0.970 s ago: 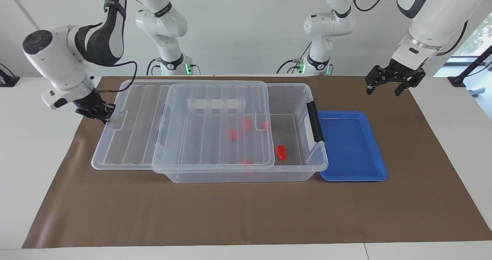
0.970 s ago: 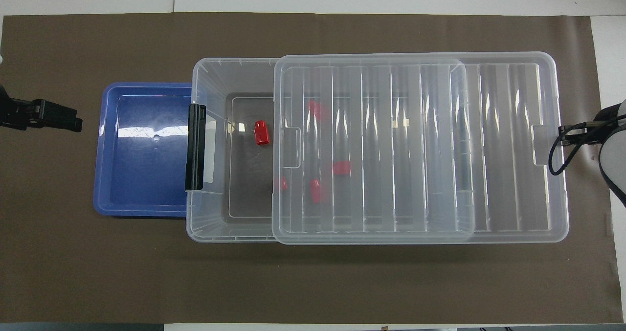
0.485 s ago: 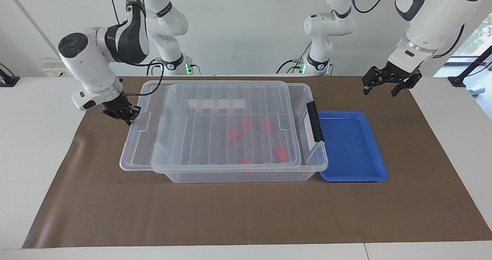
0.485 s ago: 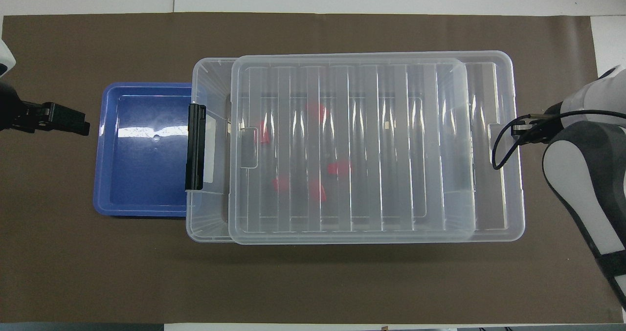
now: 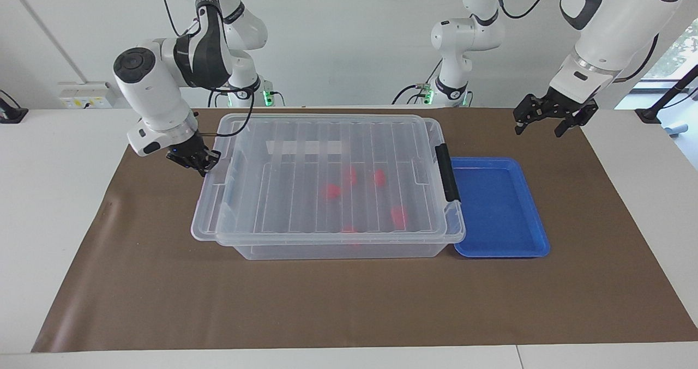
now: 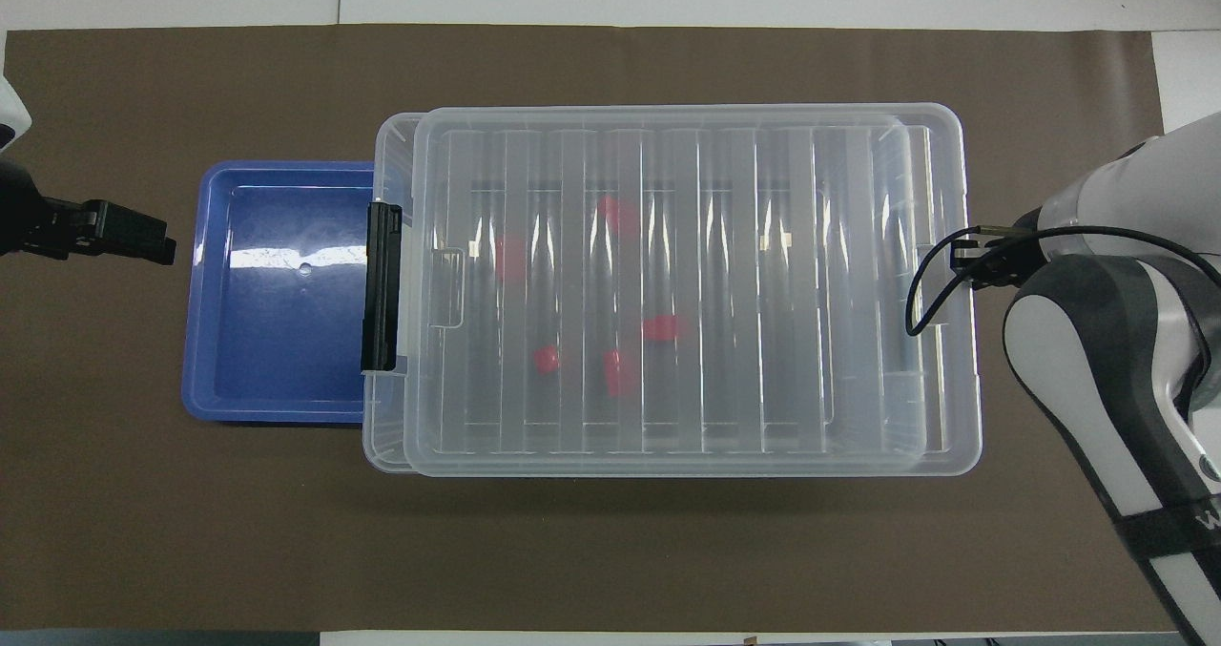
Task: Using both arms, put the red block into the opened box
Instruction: 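Push the clear lid back over the box with the right gripper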
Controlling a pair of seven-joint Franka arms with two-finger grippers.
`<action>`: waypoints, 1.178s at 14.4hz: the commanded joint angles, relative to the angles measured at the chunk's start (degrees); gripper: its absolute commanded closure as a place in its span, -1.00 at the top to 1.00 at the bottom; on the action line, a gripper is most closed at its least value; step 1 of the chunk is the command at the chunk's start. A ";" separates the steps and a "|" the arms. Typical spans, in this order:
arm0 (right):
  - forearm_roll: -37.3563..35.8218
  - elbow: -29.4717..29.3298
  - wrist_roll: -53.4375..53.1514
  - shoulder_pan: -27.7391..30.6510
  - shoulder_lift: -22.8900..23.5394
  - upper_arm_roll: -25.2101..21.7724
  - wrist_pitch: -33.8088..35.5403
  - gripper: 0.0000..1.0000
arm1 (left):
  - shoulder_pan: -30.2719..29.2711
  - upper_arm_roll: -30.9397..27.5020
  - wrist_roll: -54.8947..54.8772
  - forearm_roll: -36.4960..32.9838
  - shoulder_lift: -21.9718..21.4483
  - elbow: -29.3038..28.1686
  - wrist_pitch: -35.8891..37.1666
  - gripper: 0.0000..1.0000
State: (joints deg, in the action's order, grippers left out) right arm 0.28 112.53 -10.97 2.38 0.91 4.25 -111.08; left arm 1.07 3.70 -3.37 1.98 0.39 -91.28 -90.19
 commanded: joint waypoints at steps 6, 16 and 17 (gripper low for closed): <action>-0.02 2.08 -4.33 -2.03 -1.79 0.15 -0.71 -1.00 | -0.45 -0.09 -0.23 0.92 -1.26 -1.26 0.45 1.00; 0.33 2.08 -4.68 -3.25 -1.79 0.32 -0.71 -1.00 | -0.01 0.08 -0.76 -1.80 -1.26 -0.91 0.54 1.00; 0.33 2.08 -5.90 -3.43 -1.88 0.32 -0.80 -1.00 | -0.01 0.08 -0.85 -1.80 -1.26 -0.91 0.45 1.00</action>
State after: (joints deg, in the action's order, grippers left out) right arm 0.34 113.00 -14.42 -0.12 0.49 4.27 -111.10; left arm 1.05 3.71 -3.39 1.30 0.18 -91.29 -90.17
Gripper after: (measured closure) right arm 0.991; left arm 0.000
